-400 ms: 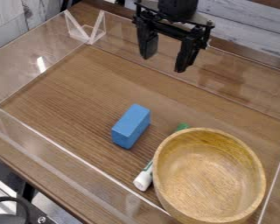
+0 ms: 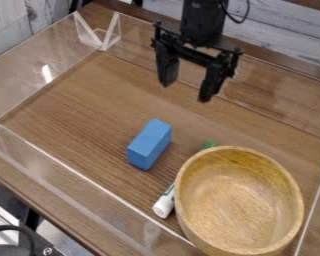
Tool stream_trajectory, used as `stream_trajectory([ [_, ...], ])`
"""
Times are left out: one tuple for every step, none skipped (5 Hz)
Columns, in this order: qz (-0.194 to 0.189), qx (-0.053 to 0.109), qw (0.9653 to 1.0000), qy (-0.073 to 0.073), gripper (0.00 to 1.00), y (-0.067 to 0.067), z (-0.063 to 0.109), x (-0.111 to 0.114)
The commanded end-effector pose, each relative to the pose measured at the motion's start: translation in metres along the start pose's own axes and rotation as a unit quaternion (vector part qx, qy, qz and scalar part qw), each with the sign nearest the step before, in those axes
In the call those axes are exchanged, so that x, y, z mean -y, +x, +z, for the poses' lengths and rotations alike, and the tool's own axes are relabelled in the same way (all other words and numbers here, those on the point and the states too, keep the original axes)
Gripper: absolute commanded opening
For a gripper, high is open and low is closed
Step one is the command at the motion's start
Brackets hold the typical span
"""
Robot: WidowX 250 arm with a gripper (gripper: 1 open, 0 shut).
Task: Put the green marker in the brown bowl
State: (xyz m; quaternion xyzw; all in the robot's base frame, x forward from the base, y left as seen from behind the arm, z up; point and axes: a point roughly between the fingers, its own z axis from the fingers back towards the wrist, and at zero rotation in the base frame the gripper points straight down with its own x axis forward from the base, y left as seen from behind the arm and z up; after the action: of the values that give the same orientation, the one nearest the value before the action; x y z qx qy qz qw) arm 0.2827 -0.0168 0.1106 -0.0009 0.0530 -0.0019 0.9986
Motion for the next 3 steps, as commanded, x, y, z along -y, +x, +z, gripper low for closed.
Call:
stream_trajectory([
  [-0.004,0.039,0.9992,-0.002,1.00,0.000,0.014,0.012],
  [-0.006,0.043,0.9990,-0.003,1.00,0.000,0.012,0.020],
  [-0.007,0.051,0.9987,-0.004,1.00,-0.002,0.009,0.030],
])
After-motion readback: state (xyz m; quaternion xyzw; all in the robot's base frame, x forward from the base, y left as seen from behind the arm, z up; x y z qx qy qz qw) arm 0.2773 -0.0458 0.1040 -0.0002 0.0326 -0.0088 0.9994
